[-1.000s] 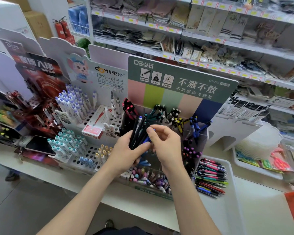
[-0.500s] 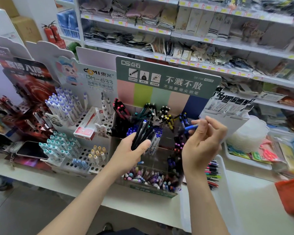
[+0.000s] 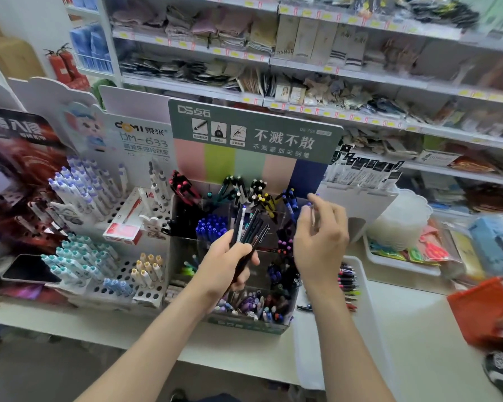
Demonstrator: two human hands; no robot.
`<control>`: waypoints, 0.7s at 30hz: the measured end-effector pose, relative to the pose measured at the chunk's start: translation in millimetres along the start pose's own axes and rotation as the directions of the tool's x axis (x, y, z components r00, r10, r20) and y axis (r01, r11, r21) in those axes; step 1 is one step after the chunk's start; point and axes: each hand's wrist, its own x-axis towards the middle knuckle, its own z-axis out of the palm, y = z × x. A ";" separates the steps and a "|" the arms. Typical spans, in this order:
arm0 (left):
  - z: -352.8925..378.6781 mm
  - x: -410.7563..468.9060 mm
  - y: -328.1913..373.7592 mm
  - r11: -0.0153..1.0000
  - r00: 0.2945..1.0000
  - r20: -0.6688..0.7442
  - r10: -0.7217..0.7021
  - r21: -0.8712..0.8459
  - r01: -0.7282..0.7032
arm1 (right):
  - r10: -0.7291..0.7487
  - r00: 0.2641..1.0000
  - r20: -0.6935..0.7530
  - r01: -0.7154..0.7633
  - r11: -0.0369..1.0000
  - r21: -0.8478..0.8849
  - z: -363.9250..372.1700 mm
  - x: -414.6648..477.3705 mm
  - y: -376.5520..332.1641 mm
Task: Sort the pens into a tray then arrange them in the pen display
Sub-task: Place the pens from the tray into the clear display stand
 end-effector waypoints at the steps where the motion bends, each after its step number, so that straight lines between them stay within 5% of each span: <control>1: 0.4 0.3 -2.0 1.000 1.000 -0.008 0.005 0.006 -0.005 | 0.037 0.997 0.061 -0.042 0.996 0.072 -2.5 -8.7 -10.8; 5: 0.3 -1.1 -6.7 0.999 0.999 -0.009 0.031 -0.011 -0.031 | 0.282 0.813 0.509 -0.450 0.859 0.243 0.3 -46.8 -32.6; 9: -5.3 -6.6 -13.6 0.998 0.999 -0.021 0.039 0.052 -0.037 | 0.371 0.805 0.463 -0.544 0.773 0.325 8.6 -64.6 -36.6; 14: -25.8 -12.7 -28.2 0.998 0.943 -0.331 0.028 0.068 -0.005 | 0.323 0.941 0.097 -0.328 0.811 0.485 11.2 -57.5 -62.6; 17: -49.8 -14.0 -32.8 1.000 0.875 -0.485 0.010 0.005 -0.009 | 0.125 0.987 0.102 -0.160 0.844 0.512 29.3 -55.5 -80.3; 21: -72.5 -20.8 -27.4 0.993 0.865 -0.500 -0.039 -0.115 -0.022 | -0.192 0.968 0.158 0.116 0.910 0.398 79.3 -56.1 -87.9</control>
